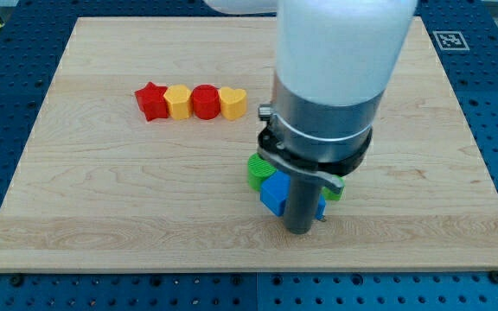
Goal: Push the blue cube slightly right alongwith blue triangle
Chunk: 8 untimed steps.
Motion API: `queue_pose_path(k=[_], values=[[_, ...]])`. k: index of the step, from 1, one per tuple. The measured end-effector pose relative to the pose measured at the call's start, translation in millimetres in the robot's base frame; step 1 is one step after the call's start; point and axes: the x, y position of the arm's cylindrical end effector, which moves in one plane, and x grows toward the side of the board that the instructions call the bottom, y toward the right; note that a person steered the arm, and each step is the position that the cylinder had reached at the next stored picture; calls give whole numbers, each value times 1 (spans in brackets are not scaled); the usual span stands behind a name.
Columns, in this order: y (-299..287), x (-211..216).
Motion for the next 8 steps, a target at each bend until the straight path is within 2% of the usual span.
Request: queue_pose_path(k=[1, 3, 4, 5, 8], values=[[23, -2], [-95, -19], [-116, -43], [-89, -62], [-20, -30]])
